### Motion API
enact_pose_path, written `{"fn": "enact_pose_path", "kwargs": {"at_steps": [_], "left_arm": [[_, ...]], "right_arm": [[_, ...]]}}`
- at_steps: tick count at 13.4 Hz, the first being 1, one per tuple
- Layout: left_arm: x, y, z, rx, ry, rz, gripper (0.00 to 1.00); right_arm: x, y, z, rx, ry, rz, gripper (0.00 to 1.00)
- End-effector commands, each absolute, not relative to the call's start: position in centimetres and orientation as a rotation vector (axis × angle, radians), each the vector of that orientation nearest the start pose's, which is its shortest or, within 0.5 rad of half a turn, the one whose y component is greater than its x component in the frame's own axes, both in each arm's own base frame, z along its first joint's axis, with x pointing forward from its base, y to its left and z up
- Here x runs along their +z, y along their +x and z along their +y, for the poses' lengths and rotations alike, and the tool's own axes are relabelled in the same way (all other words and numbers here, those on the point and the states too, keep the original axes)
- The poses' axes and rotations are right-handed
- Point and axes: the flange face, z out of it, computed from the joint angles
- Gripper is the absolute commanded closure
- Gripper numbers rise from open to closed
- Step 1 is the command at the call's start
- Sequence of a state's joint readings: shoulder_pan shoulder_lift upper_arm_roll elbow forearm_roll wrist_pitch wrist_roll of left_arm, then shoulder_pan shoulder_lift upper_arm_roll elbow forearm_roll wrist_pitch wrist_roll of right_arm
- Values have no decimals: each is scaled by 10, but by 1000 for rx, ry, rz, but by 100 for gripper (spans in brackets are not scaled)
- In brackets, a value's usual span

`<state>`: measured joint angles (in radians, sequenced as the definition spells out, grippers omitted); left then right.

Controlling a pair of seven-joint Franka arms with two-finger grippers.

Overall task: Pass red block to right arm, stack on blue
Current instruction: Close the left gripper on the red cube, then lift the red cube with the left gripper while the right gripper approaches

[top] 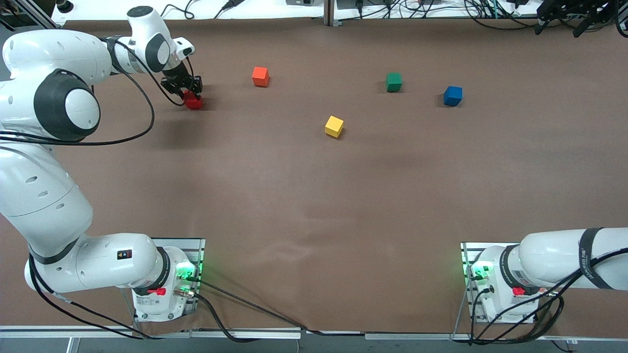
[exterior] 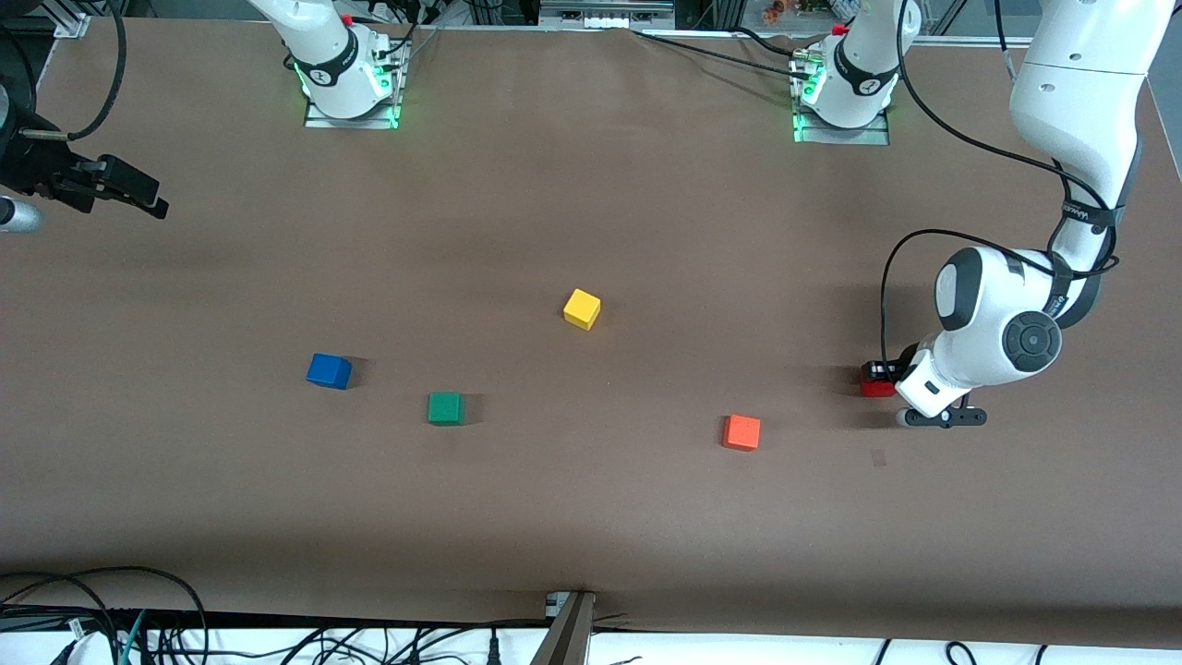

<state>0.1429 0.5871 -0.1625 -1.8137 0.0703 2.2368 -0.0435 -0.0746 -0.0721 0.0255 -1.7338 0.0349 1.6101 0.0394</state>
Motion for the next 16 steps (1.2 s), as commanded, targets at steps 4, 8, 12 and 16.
{"fn": "enact_pose_path", "kwargs": {"at_steps": [4,8,12,16], "left_arm": [[273,658,-26,253,-3157,593,100],[307,659,-36,95,-3230,1017,100],[310,662,-23,-191,-3180,1599,100],[307,661,-60,-658,-3058,2116,100]], "right_arm": [[594,533,-21,88,-3089,160,0],[586,536,-18,118,-3089,125,0],[556,533,5,344,-3034,64,0],[491,547,29,625,-2697,102,0]]}}
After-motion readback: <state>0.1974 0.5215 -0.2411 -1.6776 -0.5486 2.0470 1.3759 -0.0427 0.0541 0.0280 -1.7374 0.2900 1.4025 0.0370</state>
